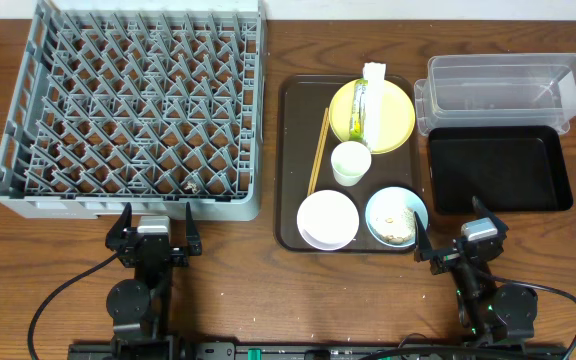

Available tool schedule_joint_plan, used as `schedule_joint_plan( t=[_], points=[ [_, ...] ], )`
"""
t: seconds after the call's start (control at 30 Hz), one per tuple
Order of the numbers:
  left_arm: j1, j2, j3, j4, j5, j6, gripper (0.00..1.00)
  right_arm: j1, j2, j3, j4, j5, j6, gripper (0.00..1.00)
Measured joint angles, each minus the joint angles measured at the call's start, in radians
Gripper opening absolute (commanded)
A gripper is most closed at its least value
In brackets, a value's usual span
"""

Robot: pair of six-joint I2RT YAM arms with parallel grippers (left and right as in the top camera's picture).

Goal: Sort waste into correct bins and load items into the dishwasher

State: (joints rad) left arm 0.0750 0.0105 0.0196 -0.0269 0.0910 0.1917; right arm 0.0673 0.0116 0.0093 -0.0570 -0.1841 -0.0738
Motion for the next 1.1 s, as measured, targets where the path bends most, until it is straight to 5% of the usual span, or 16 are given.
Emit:
schedule_joint_plan(
  t=[1.1],
  points=[
    [-0.014, 0.0, 0.0, 0.0, 0.0, 0.0, 0.98, 0.0, 0.0, 0.0, 0.0, 0.0, 0.0, 0.99]
  ],
)
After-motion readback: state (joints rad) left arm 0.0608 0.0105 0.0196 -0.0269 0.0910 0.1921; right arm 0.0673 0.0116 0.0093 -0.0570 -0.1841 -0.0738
